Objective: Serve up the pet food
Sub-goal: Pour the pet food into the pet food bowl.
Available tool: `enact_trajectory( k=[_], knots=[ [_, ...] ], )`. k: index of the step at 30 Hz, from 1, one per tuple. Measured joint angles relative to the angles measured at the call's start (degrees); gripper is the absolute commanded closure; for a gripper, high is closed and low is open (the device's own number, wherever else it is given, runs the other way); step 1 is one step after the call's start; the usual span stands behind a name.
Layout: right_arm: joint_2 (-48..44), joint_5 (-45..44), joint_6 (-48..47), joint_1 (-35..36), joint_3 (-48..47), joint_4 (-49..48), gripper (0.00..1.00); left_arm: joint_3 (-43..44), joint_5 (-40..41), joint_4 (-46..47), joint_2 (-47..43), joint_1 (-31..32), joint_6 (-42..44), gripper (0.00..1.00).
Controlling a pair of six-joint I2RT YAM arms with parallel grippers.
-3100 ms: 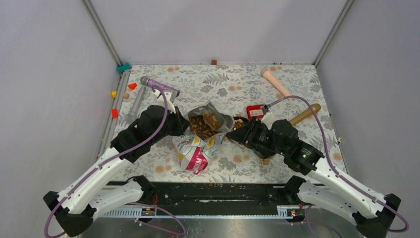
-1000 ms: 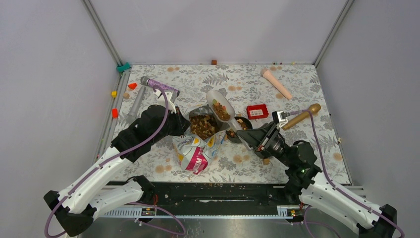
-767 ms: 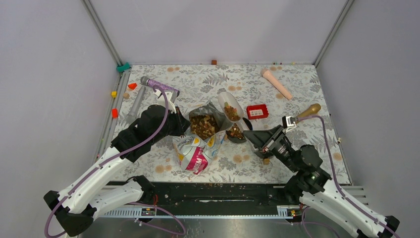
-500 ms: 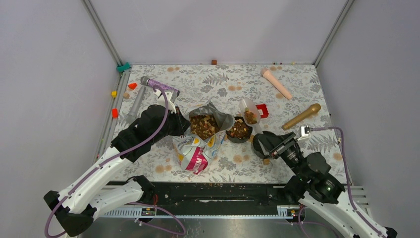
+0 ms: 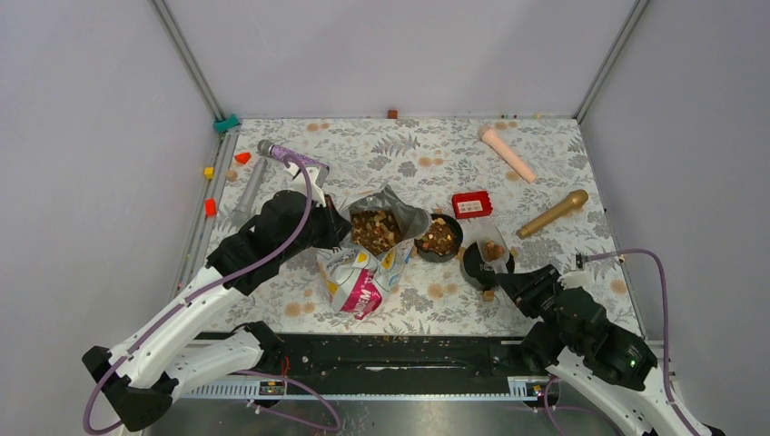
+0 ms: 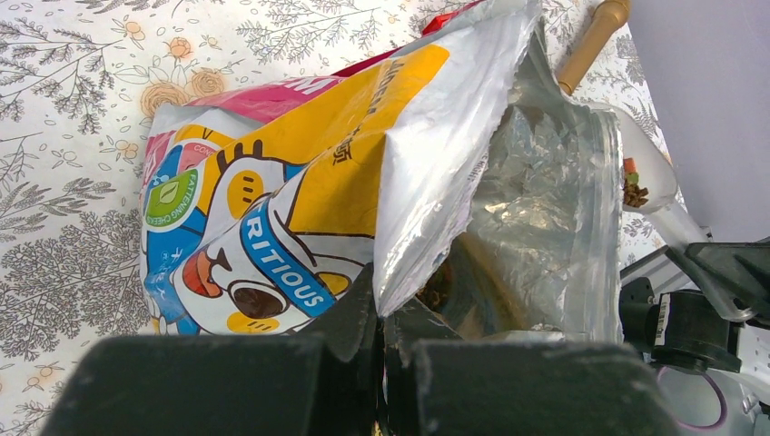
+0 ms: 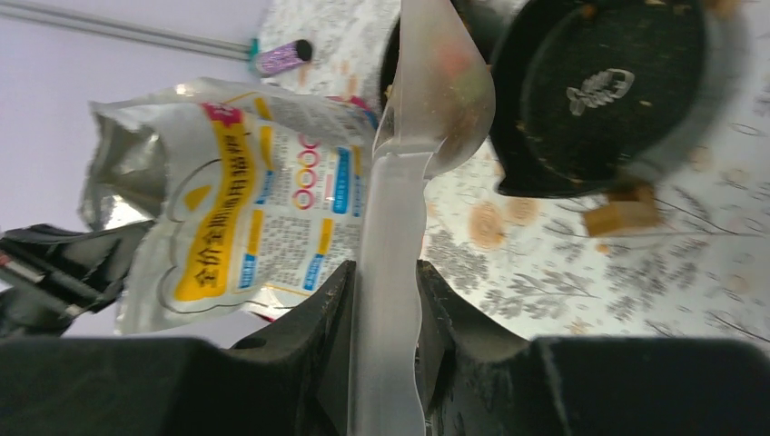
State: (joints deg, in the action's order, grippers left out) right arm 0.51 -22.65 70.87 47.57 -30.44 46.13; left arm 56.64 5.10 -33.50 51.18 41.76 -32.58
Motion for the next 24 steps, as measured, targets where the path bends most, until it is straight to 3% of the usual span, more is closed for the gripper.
enact_trajectory(
  k=[14,24],
  knots=[
    [0.17,-1.44,2.99,0.00,-7.43,20.17,1.00,0.00,-0.90,0.22,0.48,0.00,0.00,1.00],
    [14.73,2.93,-2.05,0.00,-10.88,20.72,1.00,0.00,-0.90,0.13,0.26,0.00,0.04,1.00]
  ],
)
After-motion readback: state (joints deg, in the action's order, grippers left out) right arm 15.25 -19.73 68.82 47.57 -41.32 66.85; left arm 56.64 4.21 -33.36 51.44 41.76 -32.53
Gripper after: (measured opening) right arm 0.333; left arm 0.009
